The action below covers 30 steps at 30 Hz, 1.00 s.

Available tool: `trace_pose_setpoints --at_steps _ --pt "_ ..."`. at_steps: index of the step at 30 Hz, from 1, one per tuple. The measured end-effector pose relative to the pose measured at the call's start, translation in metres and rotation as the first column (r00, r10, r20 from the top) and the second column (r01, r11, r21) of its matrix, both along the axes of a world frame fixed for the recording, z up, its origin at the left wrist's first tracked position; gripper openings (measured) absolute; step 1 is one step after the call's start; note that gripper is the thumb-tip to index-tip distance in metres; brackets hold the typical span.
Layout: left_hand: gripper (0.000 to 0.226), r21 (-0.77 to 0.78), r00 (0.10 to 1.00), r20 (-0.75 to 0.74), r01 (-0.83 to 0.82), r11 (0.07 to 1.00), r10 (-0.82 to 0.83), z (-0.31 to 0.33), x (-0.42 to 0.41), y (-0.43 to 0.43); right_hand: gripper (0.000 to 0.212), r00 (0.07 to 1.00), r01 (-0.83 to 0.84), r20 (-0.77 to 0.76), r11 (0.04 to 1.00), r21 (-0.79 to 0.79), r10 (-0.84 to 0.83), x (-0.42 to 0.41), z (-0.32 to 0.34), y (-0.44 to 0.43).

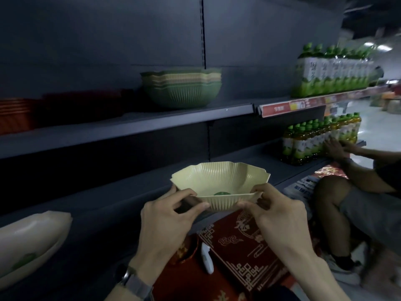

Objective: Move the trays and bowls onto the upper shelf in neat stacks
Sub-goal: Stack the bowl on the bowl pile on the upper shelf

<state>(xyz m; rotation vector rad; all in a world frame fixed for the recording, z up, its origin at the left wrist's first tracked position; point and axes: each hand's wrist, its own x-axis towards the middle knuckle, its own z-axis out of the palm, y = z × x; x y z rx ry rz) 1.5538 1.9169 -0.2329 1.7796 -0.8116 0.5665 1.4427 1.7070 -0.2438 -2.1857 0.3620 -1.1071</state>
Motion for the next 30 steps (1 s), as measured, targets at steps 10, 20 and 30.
trace_pose_setpoints --at_steps 10,20,30 --pt "0.021 -0.034 0.991 0.086 0.108 0.994 -0.105 0.08 -0.054 0.006 0.03 0.99 0.074 0.126 0.991 -0.111 -0.059 -0.075 0.083 0.006" --pt "0.027 -0.045 0.963 0.267 0.033 0.998 -0.02 0.152 -0.074 0.011 0.043 0.959 0.082 0.282 0.982 -0.171 -0.031 -0.091 0.144 0.004" --pt "0.026 -0.104 0.887 0.452 -0.053 0.993 0.095 0.212 -0.062 0.012 0.049 0.914 0.109 0.405 0.972 -0.206 -0.017 -0.061 0.193 -0.006"
